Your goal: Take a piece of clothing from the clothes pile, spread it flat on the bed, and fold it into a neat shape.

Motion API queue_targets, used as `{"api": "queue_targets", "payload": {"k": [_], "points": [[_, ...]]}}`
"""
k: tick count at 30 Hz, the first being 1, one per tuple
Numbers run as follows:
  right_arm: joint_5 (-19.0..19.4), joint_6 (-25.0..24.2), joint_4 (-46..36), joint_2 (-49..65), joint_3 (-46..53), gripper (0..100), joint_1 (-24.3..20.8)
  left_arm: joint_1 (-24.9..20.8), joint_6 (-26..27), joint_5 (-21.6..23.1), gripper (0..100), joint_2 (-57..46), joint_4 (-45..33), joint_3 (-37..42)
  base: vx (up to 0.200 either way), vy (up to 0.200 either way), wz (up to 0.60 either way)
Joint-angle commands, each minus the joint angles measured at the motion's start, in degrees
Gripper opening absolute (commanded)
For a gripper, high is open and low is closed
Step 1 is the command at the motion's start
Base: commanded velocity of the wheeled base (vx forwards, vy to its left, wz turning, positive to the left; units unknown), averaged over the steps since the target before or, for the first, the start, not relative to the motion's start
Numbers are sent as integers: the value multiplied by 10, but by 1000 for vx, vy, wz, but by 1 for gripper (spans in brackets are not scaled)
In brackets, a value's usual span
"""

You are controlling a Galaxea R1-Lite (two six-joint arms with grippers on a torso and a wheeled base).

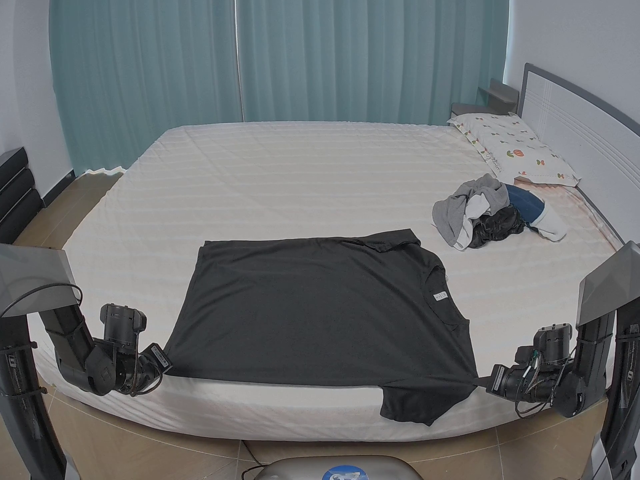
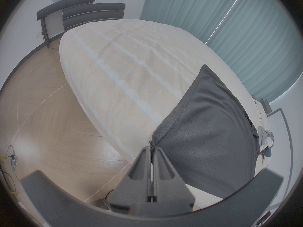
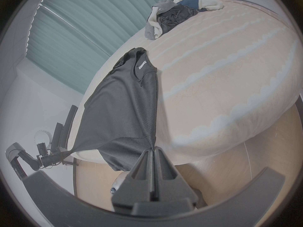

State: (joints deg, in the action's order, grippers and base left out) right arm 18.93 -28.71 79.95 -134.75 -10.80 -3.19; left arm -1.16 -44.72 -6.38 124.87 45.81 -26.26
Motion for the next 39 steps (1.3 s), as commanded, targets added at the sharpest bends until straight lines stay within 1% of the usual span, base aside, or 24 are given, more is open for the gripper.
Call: {"api": "queue_targets", "payload": {"k": [1,9,10,12,13,16,17,18,22,25,28,30,32,33,34,39], "points": [[1,1,0,-6,-2,0,0,0,0,0,0,5,1,-4,0,0,0],[20,-4,9,-18,-15,0,10,-1,-1,1,0,4,2,-2,0,0,0],[21,-6,10,-18,-16,100,10,-2,-1,1,100,3,2,-2,0,0,0],[25,-11,15,-15,-18,100,11,-2,-2,3,100,1,7,1,0,0,0],[35,-37,36,-5,-22,100,13,-1,-5,26,100,-4,11,1,0,0,0],[37,-100,72,9,-25,100,16,11,-9,68,100,-35,9,2,0,0,0],[37,-100,72,9,-25,100,16,11,-9,68,100,-35,9,2,0,0,0],[49,-147,91,12,-28,100,17,27,-13,102,100,-57,9,2,0,0,0],[73,-185,95,12,-33,100,15,43,-22,119,100,-76,11,-2,0,0,0],[87,-206,95,9,-42,100,13,44,-42,121,100,-78,12,-7,0,0,0],[91,-228,95,6,-52,100,17,53,-112,131,100,-79,13,-28,0,0,0],[91,-238,95,7,-54,100,17,62,-140,153,100,-79,10,-39,100,0,0],[90,-240,96,6,-54,100,14,64,-143,178,100,-78,11,-39,200,0,0],[90,-240,95,6,-54,100,14,64,-143,180,100,-78,11,-39,200,0,0],[89,-240,96,5,-54,100,13,66,-144,191,100,-78,9,-40,200,0,0],[89,-240,96,5,-54,100,13,66,-145,193,100,-70,7,-46,200,0,0]]}}
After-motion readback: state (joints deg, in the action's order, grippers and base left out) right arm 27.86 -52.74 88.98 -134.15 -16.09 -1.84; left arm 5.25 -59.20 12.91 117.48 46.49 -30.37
